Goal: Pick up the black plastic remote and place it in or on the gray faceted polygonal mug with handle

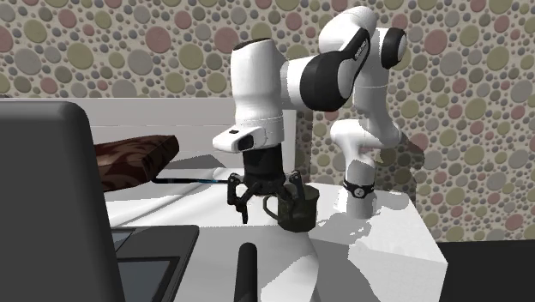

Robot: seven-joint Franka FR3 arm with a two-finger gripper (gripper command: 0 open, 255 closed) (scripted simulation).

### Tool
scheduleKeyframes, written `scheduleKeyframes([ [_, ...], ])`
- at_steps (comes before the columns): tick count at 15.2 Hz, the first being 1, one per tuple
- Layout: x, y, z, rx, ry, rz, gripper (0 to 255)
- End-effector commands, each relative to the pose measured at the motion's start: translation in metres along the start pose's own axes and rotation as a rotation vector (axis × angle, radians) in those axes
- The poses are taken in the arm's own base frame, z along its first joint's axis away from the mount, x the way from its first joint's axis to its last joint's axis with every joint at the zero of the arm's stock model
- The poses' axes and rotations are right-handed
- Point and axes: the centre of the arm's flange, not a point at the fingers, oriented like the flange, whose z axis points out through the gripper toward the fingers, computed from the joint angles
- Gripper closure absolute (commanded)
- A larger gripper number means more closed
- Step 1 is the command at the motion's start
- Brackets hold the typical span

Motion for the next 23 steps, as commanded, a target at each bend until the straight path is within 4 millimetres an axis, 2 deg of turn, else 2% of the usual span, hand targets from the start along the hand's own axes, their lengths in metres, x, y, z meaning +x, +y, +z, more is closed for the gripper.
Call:
scheduleKeyframes([
  [1,0.014,0.016,0.017,0.001,-0.010,-0.012,0],
  [5,0.041,0.049,0.046,0.003,-0.027,-0.034,0],
  [13,0.040,0.049,0.086,0.003,-0.027,-0.034,0],
  [20,0.040,0.049,0.086,0.003,-0.027,-0.034,0],
  [21,0.040,0.049,0.086,0.003,-0.027,-0.034,255],
  [23,0.040,0.049,0.086,0.003,-0.027,-0.034,255],
])
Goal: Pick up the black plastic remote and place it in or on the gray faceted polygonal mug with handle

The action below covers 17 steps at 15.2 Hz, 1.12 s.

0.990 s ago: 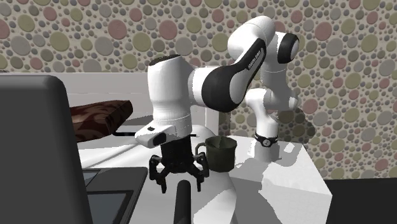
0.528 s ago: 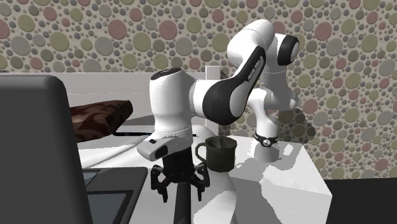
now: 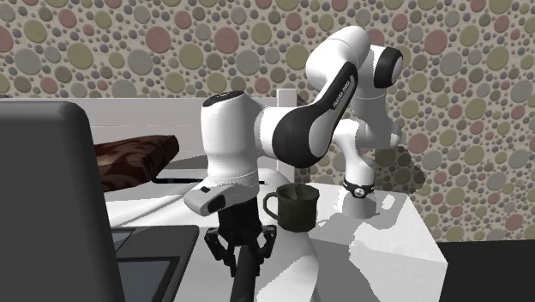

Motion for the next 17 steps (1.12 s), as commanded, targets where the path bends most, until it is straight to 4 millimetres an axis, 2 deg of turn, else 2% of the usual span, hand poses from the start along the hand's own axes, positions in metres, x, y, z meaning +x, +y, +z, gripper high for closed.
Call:
scheduleKeyframes([
  [1,0.000,-0.001,0.002,0.004,-0.003,-0.001,255],
  [7,0.001,-0.001,0.002,0.004,-0.003,-0.001,255],
  [17,0.000,-0.005,-0.051,0.004,-0.003,-0.001,255],
])
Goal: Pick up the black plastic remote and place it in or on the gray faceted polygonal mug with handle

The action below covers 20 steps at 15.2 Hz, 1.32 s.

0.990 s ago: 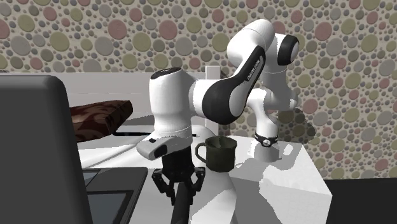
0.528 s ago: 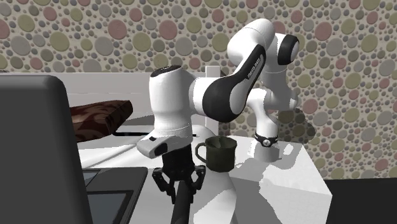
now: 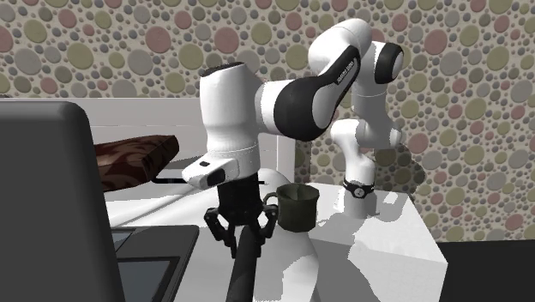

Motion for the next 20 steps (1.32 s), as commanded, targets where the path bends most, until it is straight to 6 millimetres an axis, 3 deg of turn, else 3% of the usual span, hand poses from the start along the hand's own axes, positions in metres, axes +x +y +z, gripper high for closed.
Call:
scheduleKeyframes([
  [1,-0.001,0.000,-0.011,0.000,0.000,0.000,255],
  [20,-0.002,-0.008,-0.111,0.000,0.000,0.000,255],
])
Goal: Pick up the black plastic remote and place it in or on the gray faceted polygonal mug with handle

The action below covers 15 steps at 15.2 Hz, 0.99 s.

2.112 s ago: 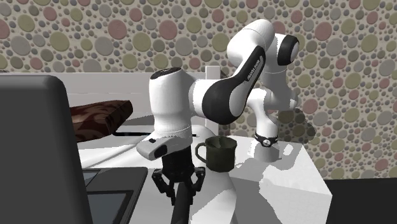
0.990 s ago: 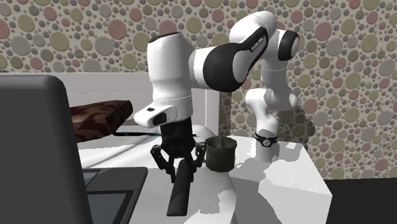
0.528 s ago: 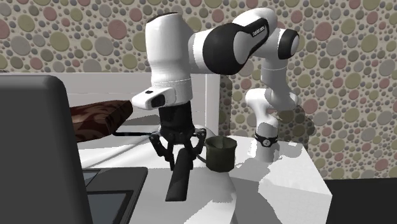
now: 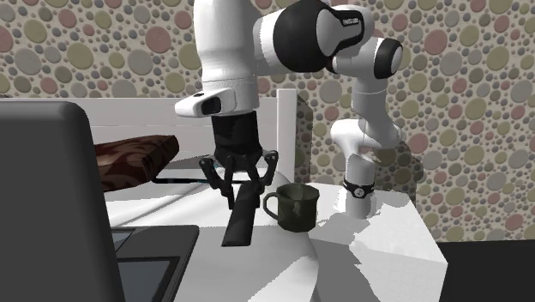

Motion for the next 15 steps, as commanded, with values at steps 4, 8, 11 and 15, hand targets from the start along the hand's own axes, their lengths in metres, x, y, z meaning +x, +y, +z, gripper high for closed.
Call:
scheduleKeyframes([
  [4,-0.012,-0.007,-0.019,0.000,0.000,0.000,255],
  [8,-0.059,-0.030,-0.014,0.000,0.000,0.000,255],
  [11,-0.094,-0.047,-0.010,0.000,0.000,0.000,255],
  [15,-0.142,-0.070,-0.006,0.000,0.000,0.000,255],
])
